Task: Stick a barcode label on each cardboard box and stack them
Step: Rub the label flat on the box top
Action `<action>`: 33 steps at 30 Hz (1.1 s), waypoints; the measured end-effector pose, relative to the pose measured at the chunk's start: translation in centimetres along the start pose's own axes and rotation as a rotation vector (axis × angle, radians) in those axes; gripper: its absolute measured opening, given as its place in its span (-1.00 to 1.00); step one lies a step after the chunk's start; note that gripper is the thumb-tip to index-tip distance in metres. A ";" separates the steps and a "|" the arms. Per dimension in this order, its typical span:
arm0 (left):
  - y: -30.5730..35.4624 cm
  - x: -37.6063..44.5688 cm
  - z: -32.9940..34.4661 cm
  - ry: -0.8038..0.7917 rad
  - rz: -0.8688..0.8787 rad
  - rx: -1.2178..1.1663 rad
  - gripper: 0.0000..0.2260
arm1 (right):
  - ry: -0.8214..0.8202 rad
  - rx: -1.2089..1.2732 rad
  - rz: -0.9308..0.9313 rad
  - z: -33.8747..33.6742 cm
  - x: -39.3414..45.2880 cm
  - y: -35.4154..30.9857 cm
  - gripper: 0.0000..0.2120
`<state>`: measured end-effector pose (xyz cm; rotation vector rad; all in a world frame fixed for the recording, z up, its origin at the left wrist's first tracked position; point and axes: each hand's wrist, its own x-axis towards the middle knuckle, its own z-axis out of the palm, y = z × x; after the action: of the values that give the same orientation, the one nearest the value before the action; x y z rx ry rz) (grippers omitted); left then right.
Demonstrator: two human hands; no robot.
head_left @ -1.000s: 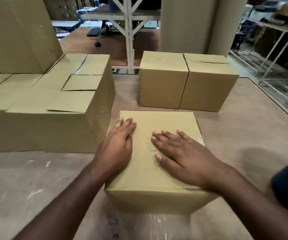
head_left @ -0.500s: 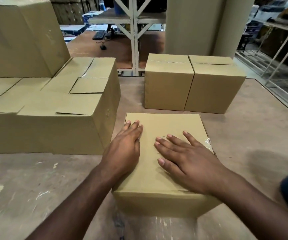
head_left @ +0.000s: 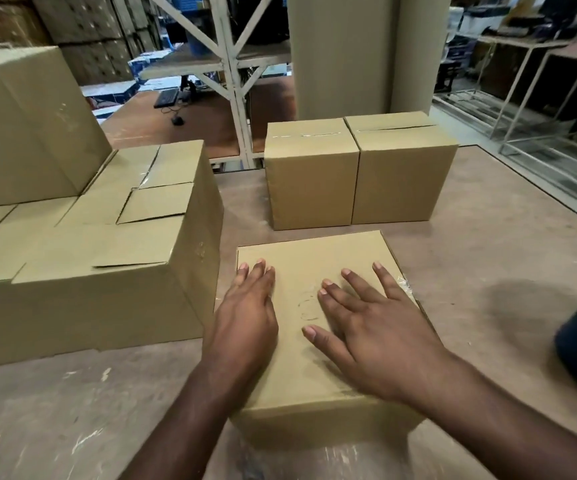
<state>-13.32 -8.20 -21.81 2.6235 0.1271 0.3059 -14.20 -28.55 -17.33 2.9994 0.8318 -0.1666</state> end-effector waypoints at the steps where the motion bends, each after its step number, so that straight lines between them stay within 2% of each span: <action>1: 0.0 0.0 0.0 -0.004 0.001 -0.005 -0.55 | -0.008 -0.013 0.018 -0.2 1.0 0.0 -0.14; 7: -0.8 0.4 0.2 -0.004 0.002 -0.027 -0.58 | -0.021 -0.063 0.076 0.5 3.6 -1.2 -0.16; 12: -1.0 0.0 0.1 0.019 -0.002 -0.044 -0.58 | -0.017 0.138 -0.125 1.5 1.7 -1.7 -0.15; 14: -0.8 0.0 0.1 0.023 -0.004 -0.039 -0.59 | -0.014 0.186 -0.156 1.5 1.4 0.1 -0.26; 16: -0.5 0.0 0.2 0.027 -0.010 -0.032 -0.59 | -0.005 0.162 -0.063 1.4 1.2 2.6 -0.32; 20: -0.4 0.0 0.1 0.025 -0.024 -0.024 -0.58 | 0.021 0.132 0.204 1.0 1.8 4.6 -0.16; 21: -0.5 0.0 0.2 0.025 -0.028 -0.019 -0.58 | 0.010 0.142 0.191 1.0 2.0 3.8 -0.14; 23: -0.6 0.1 0.3 0.027 -0.040 -0.015 -0.58 | -0.008 0.176 0.032 1.3 1.8 0.9 -0.15; 25: -0.9 0.1 0.3 0.032 -0.053 -0.022 -0.59 | -0.027 0.220 -0.163 1.7 1.0 -1.8 -0.23; 27: -1.2 -0.1 0.2 0.037 -0.053 -0.038 -0.60 | -0.058 0.249 -0.246 1.6 0.5 -2.0 -0.31; 30: -1.0 -0.3 0.2 0.040 -0.044 -0.030 -0.59 | -0.068 0.212 -0.163 0.9 0.6 0.5 -0.28; 33: -0.9 -0.3 0.4 0.043 -0.050 -0.024 -0.59 | -0.010 0.113 0.065 1.2 1.6 3.2 -0.22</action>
<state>-13.53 -7.70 -22.66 2.5860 0.2017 0.3441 -11.26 -30.53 -18.70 3.1234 0.7469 -0.2348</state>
